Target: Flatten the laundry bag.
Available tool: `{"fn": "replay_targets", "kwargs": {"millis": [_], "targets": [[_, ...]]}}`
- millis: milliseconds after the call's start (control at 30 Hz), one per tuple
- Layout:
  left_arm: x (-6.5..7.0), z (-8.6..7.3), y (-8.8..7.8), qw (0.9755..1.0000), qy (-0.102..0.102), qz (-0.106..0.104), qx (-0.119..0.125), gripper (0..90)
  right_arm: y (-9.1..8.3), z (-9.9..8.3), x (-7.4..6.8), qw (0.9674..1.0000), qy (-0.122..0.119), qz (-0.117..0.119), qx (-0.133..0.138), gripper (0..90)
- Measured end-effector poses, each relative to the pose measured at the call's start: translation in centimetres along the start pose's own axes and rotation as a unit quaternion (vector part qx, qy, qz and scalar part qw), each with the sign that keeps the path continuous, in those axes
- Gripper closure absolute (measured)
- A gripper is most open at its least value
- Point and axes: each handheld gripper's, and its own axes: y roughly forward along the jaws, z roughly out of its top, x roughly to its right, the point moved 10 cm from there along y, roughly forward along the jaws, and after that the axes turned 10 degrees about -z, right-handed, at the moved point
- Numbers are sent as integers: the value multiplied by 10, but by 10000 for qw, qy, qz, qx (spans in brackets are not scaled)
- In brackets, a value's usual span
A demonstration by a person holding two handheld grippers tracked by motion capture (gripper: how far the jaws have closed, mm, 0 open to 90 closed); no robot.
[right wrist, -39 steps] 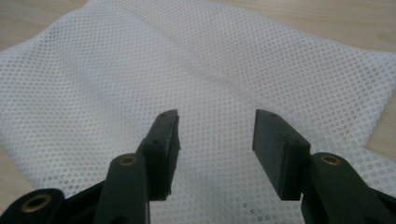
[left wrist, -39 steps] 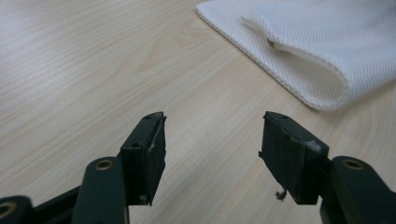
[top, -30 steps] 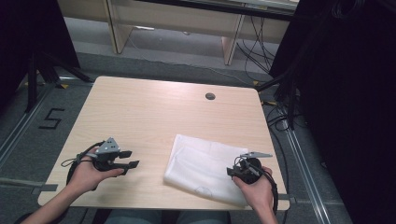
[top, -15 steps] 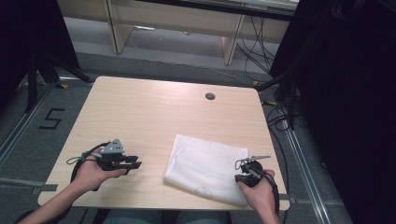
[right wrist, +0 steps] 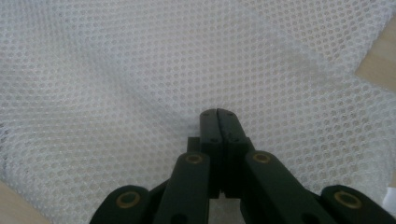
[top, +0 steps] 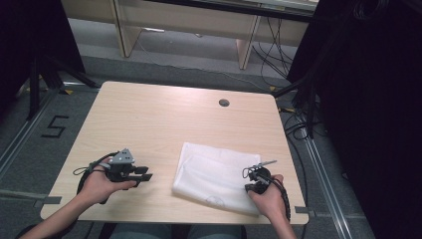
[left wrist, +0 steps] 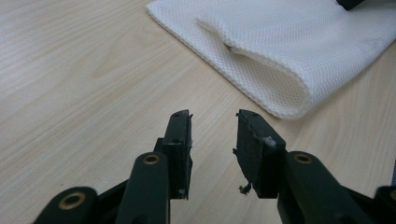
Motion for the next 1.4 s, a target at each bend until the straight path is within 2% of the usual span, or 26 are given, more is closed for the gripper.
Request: {"fn": "replay_targets", "kwargs": {"millis": [100,167,233,267,333,367,400,500,533,567,600,667,800,833,867,933,967,1000,1100,1133,1200,1233,1300,1333,1367,1400], "targets": [[0,1,0,10000,-5,30,12,635,3,8,-5,10000,-50,21,24,900],[0,1,0,9999,-103,22,40,628,5,13,-9,10000,-27,-27,-9,900],[-1,4,-1,9999,-69,51,139,620,7,19,-14,9999,-90,-70,20,900],[-2,5,-2,9997,-117,69,184,620,8,21,-18,10000,-36,-81,-18,900],[-2,7,-5,9996,-125,57,246,618,10,28,-24,9999,-85,-110,-26,900],[-2,9,-5,9992,-116,104,359,618,11,32,-28,9999,-84,-107,-31,900],[-2,10,-7,9995,-4,75,310,618,14,36,-30,9998,-169,-128,36,900],[-1,12,-7,9993,31,86,373,614,18,48,-42,9997,-243,-66,57,900],[-1,11,-6,9992,-65,99,388,613,19,52,-47,9997,-243,-59,84,900],[-2,12,-6,9991,-4,152,402,612,20,55,-51,9997,-251,-1,56,900],[-2,11,-6,9993,61,132,341,610,22,59,-54,9996,-280,0,92,900],[-2,10,-4,9994,53,116,310,609,24,65,-61,9995,-281,42,109,900],[-3,5,3,9996,63,207,178,603,28,76,-71,9992,-325,137,186,900],[-4,4,3,9994,213,253,99,604,29,78,-73,9991,-346,141,210,900],[-4,4,4,9995,132,257,120,603,28,78,-76,9995,-245,135,120,900],[-3,4,5,9996,115,232,82,602,29,81,-77,9992,-320,134,175,900],[-6,4,4,9993,232,300,38,606,30,84,-81,9993,-288,171,157,900],[-7,8,3,9986,324,383,140,609,31,86,-82,9992,-303,166,181,900],[-6,14,0,9979,348,474,288,613,34,93,-88,9989,-346,188,240,900],[-6,14,0,9977,426,481,220,614,35,94,-90,9990,-337,190,229,900],[-5,10,4,9979,472,437,106,618,36,98,-93,9989,-363,195,213,900],[-6,5,4,9979,456,452,-40,619,36,99,-94,9988,-394,190,222,900],[-7,3,6,9977,516,422,-123,620,36,100,-96,9987,-426,213,205,893],[-7,2,9,9984,382,414,-104,620,35,100,-97,9987,-418,255,156,866],[-9,2,9,9978,486,430,-168,621,33,102,-97,9989,-402,200,151,831],[-10,1,10,9977,468,442,-202,621,31,106,-96,9983,-483,219,231,806]]}}
